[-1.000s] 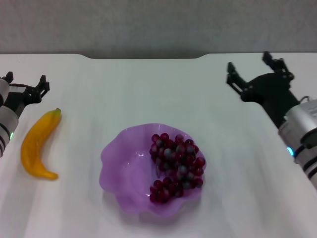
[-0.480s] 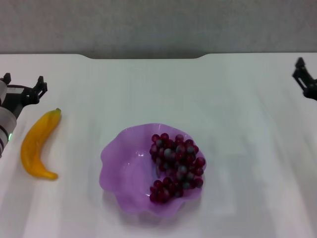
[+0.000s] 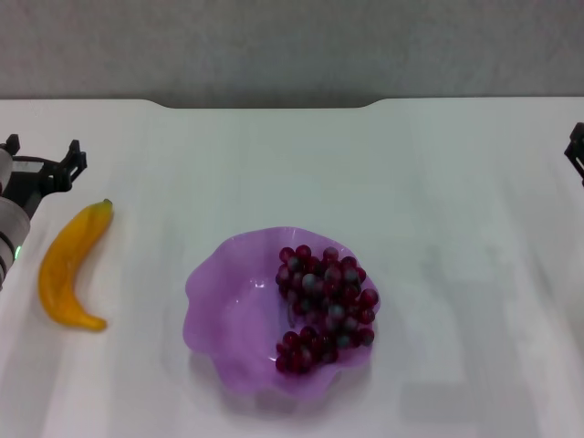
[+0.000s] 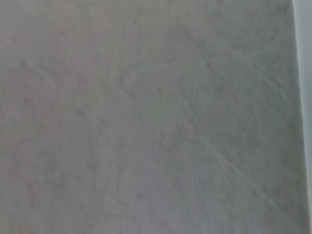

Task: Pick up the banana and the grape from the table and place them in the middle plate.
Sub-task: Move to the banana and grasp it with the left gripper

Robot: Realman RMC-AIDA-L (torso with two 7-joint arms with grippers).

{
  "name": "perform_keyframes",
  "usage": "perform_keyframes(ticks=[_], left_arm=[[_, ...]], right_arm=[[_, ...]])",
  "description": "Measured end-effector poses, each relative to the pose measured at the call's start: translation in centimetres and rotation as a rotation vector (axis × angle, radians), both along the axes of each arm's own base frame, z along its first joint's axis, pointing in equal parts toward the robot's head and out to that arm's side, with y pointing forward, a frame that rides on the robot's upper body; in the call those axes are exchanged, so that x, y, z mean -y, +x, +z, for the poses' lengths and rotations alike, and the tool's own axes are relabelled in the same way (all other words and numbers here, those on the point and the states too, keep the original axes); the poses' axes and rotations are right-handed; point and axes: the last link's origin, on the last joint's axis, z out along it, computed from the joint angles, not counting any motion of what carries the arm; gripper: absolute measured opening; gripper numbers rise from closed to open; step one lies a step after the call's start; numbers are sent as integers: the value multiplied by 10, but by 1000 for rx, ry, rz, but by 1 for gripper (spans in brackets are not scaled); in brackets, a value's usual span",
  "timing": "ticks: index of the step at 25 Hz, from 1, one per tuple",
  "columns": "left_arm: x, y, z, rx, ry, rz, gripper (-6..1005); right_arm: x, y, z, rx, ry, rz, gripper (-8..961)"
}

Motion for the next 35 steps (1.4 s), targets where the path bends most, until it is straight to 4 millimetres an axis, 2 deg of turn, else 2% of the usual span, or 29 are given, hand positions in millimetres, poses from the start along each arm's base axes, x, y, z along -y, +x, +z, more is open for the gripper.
perform_keyframes(ticks=[16, 24, 28, 35], left_arm=[[-18, 20, 1, 81, -55, 51, 882], [-26, 30, 24, 90, -119, 146, 882], [-25, 34, 29, 81, -190, 198, 882], [-17, 33, 22, 38, -311, 258, 883]], right_arm=[[7, 15, 2, 23, -5, -41, 891], [11, 21, 2, 36, -11, -59, 892], [11, 21, 1, 37, -15, -57, 892], [11, 21, 0, 38, -18, -58, 891]])
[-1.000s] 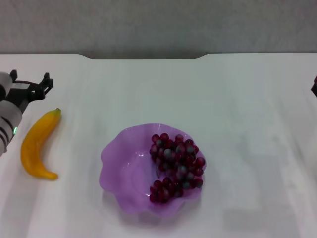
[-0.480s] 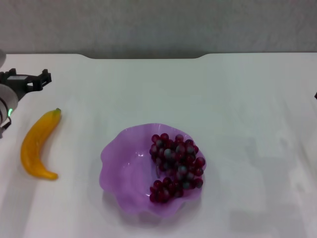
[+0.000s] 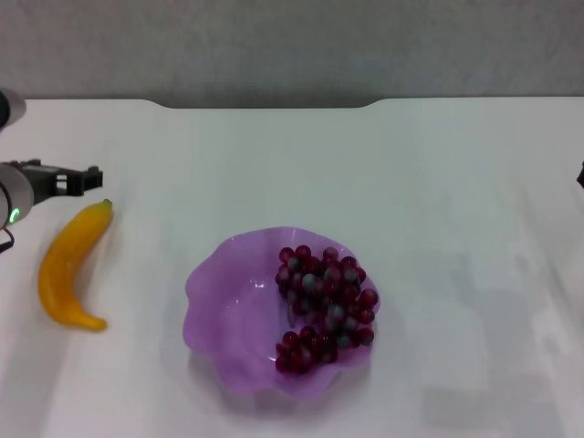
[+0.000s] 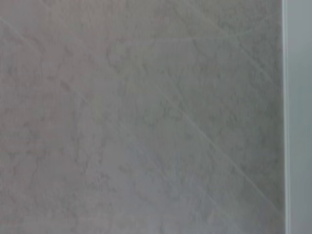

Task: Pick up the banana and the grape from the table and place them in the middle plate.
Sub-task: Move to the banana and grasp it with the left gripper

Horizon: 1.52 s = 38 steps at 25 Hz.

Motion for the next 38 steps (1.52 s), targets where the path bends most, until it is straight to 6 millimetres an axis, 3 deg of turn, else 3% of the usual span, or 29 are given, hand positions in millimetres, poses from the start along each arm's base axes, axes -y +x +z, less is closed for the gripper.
perform_keyframes(ticks=[12, 38], left_arm=[[4, -10, 0, -47, -70, 72, 881], [17, -26, -23, -60, -180, 163, 873]], right_arm=[[-1, -3, -1, -5, 0, 8, 892], [-1, -5, -1, -5, 5, 20, 892]])
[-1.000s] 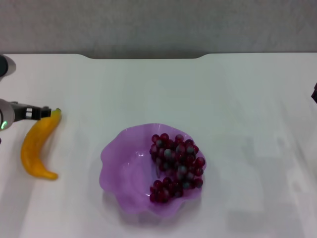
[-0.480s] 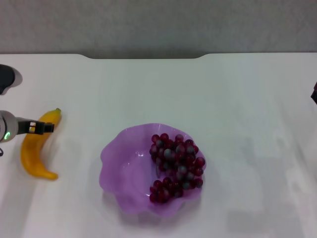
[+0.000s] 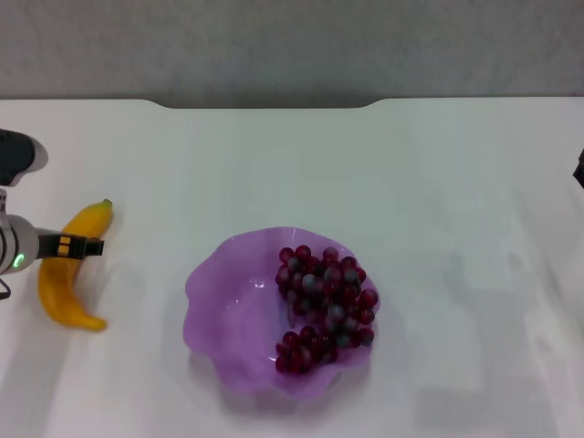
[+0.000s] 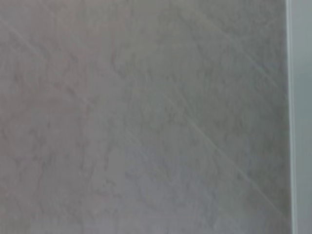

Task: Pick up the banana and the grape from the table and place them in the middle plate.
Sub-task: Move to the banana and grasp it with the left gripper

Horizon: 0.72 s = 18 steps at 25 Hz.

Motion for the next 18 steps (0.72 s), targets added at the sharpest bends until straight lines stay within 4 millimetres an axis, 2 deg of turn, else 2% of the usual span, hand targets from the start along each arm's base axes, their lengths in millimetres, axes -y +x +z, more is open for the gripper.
perform_keyframes(ticks=[18], left_arm=[[-2, -7, -10, -19, -12, 7, 869]], right_arm=[[-1, -2, -1, -4, 0, 8, 891]])
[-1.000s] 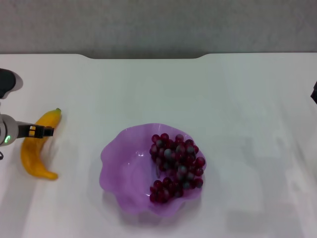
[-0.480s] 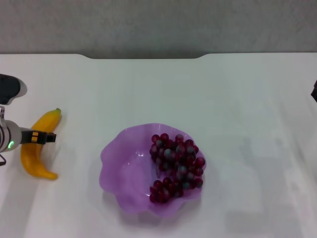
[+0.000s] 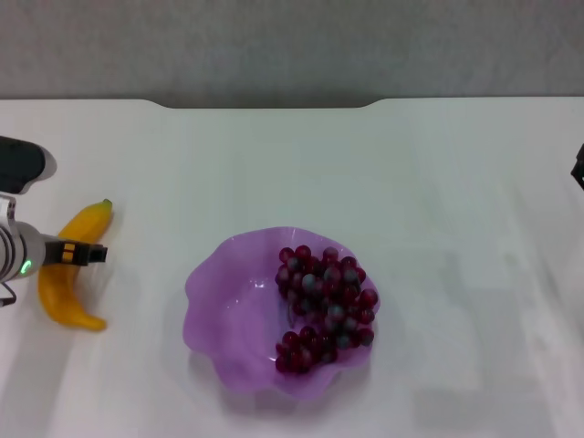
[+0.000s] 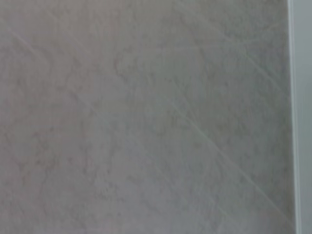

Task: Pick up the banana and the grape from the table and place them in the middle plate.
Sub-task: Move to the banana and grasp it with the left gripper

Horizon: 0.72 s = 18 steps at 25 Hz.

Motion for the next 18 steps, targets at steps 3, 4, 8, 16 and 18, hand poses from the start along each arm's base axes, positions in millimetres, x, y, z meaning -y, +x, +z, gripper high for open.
perform_keyframes(ticks=[3, 4, 8, 16, 18], left_arm=[[2, -3, -1, -7, -8, 7, 868], [2, -3, -1, -8, -9, 8, 868], [2, -3, -2, -8, -11, 8, 867], [0, 1, -3, -1, -12, 3, 782], [-1, 3, -3, 4, -7, 2, 699]], right_arm=[[0, -1, 0, 2, 0, 3, 891], [0, -1, 0, 2, 0, 4, 891], [0, 0, 0, 2, 0, 1, 891], [2, -1, 2, 4, 15, 12, 891], [2, -1, 2, 4, 15, 11, 891]])
